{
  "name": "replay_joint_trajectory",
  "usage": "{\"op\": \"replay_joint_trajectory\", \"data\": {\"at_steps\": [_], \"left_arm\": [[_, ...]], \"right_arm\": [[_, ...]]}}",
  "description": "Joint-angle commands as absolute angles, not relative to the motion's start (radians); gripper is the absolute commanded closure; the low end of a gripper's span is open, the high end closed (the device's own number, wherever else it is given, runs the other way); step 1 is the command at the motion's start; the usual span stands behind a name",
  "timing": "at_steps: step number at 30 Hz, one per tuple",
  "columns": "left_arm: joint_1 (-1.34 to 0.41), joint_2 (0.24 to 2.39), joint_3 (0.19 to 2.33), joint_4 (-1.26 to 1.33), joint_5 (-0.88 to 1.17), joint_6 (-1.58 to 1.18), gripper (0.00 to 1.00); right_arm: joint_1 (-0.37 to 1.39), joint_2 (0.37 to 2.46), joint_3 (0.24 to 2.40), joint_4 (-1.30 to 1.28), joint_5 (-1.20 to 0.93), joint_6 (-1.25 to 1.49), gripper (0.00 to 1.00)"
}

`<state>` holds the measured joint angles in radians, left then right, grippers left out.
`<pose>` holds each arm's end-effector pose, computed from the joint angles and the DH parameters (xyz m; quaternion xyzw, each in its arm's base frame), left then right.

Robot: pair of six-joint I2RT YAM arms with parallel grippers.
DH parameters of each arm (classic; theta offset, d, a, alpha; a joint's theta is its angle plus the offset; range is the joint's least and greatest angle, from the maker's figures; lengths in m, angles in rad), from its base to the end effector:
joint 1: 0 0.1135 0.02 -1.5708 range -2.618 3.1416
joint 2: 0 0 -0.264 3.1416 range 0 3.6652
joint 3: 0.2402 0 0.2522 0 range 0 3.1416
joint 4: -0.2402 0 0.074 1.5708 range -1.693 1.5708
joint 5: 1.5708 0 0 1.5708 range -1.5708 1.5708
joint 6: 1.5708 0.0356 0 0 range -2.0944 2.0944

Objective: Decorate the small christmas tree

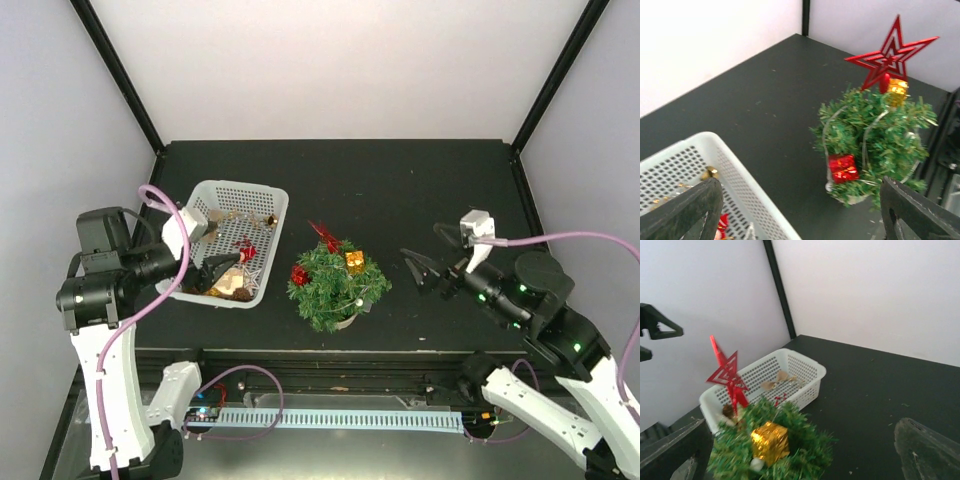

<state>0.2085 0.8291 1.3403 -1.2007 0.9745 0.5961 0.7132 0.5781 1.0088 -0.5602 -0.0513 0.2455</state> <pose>0.1024 -0.0084 0.4205 0.3499 0.7458 -0.2421 0.5126 0.0783 0.0701 0.4004 -0.1905 0.7268 0.3213 0.5764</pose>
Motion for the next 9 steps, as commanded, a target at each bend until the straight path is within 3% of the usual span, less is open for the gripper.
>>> {"op": "replay_joint_trajectory", "data": {"at_steps": [1, 9], "left_arm": [[0.213, 0.815, 1.328, -1.353, 1.047, 0.642, 0.14], [0.213, 0.789, 1.314, -1.372, 1.066, 0.643, 0.14]], "right_arm": [[0.719, 0.528, 0.980, -0.667, -0.160, 0.240, 0.00], [0.719, 0.496, 0.971, -0.655, -0.186, 0.235, 0.00]]}}
